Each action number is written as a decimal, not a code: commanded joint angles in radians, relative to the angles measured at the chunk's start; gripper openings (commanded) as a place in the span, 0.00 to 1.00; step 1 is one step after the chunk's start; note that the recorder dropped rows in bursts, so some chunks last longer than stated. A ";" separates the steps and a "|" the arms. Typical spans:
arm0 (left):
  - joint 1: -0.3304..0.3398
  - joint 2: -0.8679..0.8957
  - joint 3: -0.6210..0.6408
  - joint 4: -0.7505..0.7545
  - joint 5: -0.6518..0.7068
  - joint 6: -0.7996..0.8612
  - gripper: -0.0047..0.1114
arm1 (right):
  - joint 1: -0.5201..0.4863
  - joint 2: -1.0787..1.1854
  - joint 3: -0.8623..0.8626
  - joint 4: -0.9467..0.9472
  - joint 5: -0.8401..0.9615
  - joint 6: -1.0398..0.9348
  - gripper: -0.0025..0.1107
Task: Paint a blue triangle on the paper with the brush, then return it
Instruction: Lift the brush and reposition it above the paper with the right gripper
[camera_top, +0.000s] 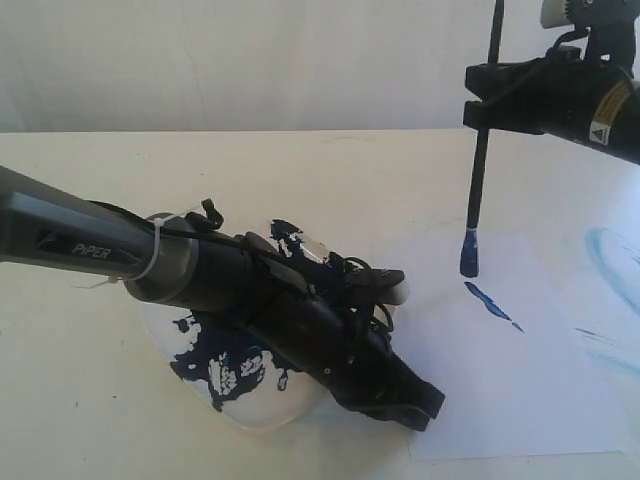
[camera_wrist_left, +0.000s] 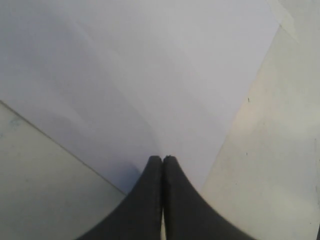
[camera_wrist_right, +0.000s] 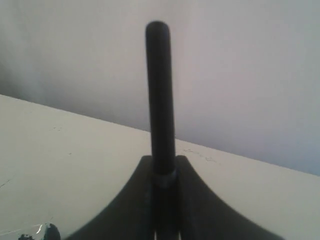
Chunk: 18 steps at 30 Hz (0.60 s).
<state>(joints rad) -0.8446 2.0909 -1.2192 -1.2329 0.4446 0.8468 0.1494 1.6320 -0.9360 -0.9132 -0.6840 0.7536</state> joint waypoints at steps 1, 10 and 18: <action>-0.005 0.028 0.014 0.022 0.019 -0.021 0.04 | 0.001 0.008 0.002 -0.077 -0.063 0.015 0.02; -0.005 0.028 0.014 0.022 0.022 -0.021 0.04 | -0.004 0.001 -0.051 -0.325 -0.165 0.205 0.02; -0.005 0.028 0.014 0.022 0.027 -0.021 0.04 | -0.167 0.004 -0.154 -0.452 -0.427 0.348 0.02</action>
<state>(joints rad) -0.8446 2.0909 -1.2192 -1.2329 0.4480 0.8468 0.0488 1.6395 -1.0531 -1.3142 -1.0169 1.0458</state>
